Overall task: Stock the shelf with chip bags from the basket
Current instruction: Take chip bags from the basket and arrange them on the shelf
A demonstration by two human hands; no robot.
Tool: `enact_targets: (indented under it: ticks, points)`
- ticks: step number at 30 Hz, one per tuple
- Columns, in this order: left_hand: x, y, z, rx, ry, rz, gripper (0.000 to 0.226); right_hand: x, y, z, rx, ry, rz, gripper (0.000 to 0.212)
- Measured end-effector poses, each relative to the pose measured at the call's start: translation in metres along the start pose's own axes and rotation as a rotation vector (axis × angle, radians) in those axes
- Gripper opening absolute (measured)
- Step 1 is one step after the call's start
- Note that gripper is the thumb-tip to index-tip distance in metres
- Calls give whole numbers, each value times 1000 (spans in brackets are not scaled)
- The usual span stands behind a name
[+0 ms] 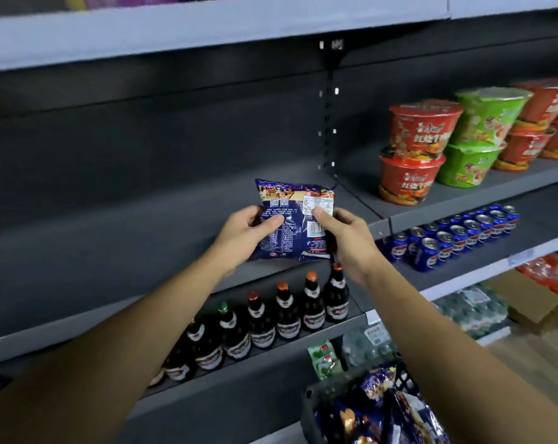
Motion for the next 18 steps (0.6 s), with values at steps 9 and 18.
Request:
enact_targets:
  ticks: [9,18]
  points:
    - [142,-44,1,16,-82,-174,12,-147,19,-25,-4,-104,125,22]
    - [318,-95,23,26,-97,-282,19,-325,26,-82,-30,-141,195,28]
Point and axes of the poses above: each hand's wrist, its own y-axis towards the middle knuckle, its own x-axis out of the back of the hand, z = x × y, the point moved 5 cm from there along y, towards the middle knuckle, and after that the axes turned 7 degrees about -x, right-handed, at the moved point
